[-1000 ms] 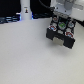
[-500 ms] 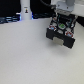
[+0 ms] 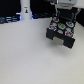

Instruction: Open the kcup holder, insert the kcup into the holder, and close the kcup holder

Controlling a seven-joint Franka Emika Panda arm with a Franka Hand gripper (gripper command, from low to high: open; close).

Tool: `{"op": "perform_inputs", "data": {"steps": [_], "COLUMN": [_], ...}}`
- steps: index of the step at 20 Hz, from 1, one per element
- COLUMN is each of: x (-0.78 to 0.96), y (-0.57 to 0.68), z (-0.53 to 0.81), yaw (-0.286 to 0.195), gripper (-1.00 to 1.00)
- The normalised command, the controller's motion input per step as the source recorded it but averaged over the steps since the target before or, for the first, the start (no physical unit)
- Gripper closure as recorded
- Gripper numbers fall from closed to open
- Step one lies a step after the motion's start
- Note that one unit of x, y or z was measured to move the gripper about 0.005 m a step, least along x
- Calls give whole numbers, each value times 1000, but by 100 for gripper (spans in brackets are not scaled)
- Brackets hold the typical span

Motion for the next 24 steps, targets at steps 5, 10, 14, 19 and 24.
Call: {"op": "perform_inputs", "data": {"steps": [5, 10, 14, 19, 24], "x": [679, 701, 793, 782, 513], "y": [-473, -412, -320, -164, 59], "z": [216, 137, 34, -7, -138], "yaw": [0, 3, -2, -6, 22], "gripper": [-100, -100, -100, -100, -100]}}
